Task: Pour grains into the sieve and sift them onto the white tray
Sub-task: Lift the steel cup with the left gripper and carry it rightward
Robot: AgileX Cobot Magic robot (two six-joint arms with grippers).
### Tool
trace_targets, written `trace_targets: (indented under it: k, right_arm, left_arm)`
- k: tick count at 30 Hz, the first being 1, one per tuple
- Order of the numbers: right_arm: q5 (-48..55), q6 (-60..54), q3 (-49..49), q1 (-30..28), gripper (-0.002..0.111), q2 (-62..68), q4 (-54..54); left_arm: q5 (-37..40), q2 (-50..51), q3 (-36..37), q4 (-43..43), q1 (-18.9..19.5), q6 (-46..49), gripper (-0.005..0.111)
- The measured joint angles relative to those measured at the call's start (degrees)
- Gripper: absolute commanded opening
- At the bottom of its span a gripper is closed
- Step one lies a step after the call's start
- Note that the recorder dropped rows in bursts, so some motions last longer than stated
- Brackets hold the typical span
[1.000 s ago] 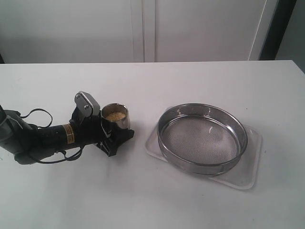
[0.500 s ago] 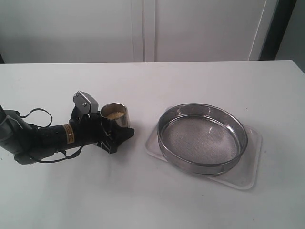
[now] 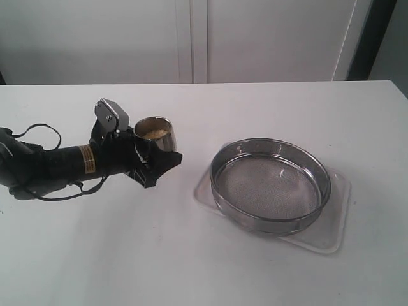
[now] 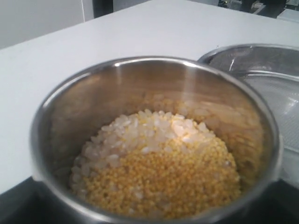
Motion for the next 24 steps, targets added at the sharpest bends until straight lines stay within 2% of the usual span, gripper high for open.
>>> trace_targets:
  k: [6, 24]
  right_arm:
    - [0.0, 0.0, 0.0, 0.0, 0.0, 0.0, 0.0]
    - [0.0, 0.88, 0.0, 0.0, 0.0, 0.0, 0.0]
  left_arm:
    - [1.88, -5.73, 0.0, 4.99, -0.13, -4.98, 0.0]
    - [17.16, -22.7, 0.1, 19.08, -0.6, -23.71, 0.0]
